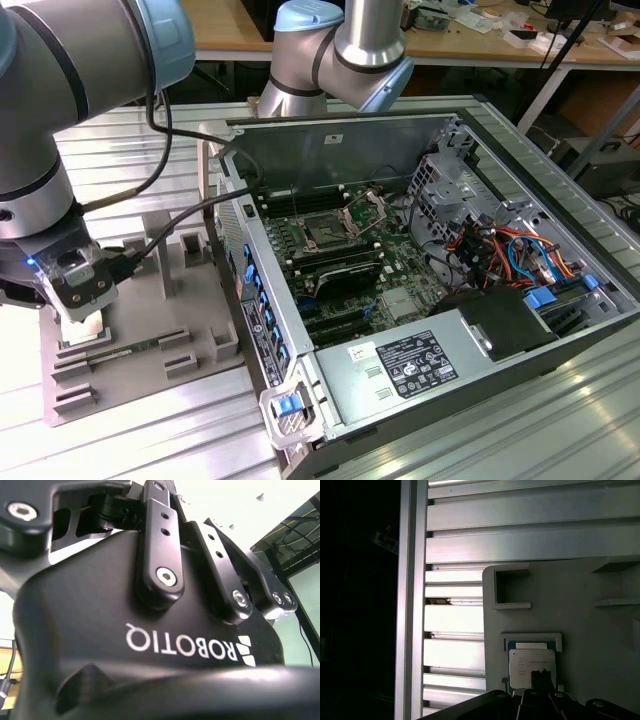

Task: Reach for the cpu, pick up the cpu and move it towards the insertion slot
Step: 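Reach for the cpu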

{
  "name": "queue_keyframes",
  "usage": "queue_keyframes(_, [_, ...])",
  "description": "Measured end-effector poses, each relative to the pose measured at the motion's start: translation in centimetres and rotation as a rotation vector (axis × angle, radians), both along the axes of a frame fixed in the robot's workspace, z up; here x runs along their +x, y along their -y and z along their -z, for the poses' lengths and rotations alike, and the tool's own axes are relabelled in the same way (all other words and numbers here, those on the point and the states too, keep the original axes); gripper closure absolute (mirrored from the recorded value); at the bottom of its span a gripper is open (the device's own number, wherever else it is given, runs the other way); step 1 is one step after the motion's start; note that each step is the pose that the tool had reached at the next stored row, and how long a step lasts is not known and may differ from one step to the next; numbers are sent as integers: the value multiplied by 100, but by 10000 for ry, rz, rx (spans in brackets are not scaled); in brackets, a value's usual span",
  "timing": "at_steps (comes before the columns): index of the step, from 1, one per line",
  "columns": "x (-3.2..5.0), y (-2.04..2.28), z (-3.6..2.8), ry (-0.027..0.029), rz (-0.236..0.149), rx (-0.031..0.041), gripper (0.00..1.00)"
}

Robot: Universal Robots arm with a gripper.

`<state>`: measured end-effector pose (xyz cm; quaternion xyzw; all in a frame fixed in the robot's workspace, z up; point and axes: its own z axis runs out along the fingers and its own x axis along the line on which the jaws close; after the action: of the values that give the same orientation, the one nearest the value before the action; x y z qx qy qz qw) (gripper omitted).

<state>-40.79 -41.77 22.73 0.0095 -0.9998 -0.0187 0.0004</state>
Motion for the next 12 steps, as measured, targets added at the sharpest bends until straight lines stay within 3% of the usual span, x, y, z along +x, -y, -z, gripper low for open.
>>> queue_keyframes(12, [-1,48,28,-1,0,-1,89])
